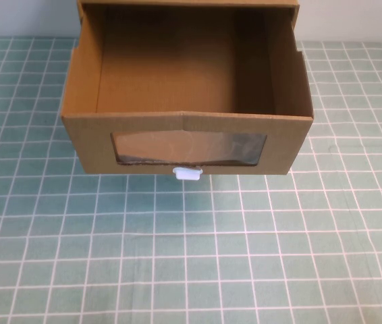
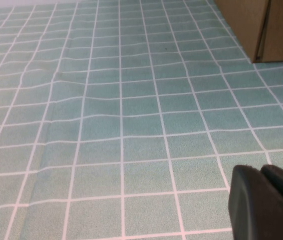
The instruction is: Close the shoe box
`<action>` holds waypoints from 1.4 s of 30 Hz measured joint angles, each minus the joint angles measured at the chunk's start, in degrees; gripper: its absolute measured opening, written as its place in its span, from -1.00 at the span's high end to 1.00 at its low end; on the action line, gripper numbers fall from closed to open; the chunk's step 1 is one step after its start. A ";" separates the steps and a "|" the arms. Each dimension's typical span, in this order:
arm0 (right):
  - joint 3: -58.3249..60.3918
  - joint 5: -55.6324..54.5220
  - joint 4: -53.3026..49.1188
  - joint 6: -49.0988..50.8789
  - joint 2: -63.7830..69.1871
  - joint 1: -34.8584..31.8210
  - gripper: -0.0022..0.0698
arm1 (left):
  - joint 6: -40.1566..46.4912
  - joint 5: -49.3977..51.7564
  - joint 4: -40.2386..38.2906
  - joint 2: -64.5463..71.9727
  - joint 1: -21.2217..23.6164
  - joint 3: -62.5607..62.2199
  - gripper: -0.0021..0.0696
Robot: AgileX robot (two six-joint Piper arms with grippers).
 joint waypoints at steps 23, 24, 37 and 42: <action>0.00 0.00 0.00 0.00 -0.11 -0.09 0.97 | -16.64 -16.50 -9.40 0.00 0.00 0.00 0.96; 0.00 0.00 0.00 0.00 -0.23 -0.09 0.97 | -17.17 -16.86 -9.82 0.00 0.00 0.00 0.96; 0.00 0.00 0.00 0.00 -0.23 -0.09 0.97 | -6.46 12.07 -11.30 28.18 -2.99 -38.66 0.96; 0.00 0.00 0.00 0.00 -0.23 -0.09 0.97 | 8.45 21.15 -18.09 48.88 -3.35 -59.33 0.96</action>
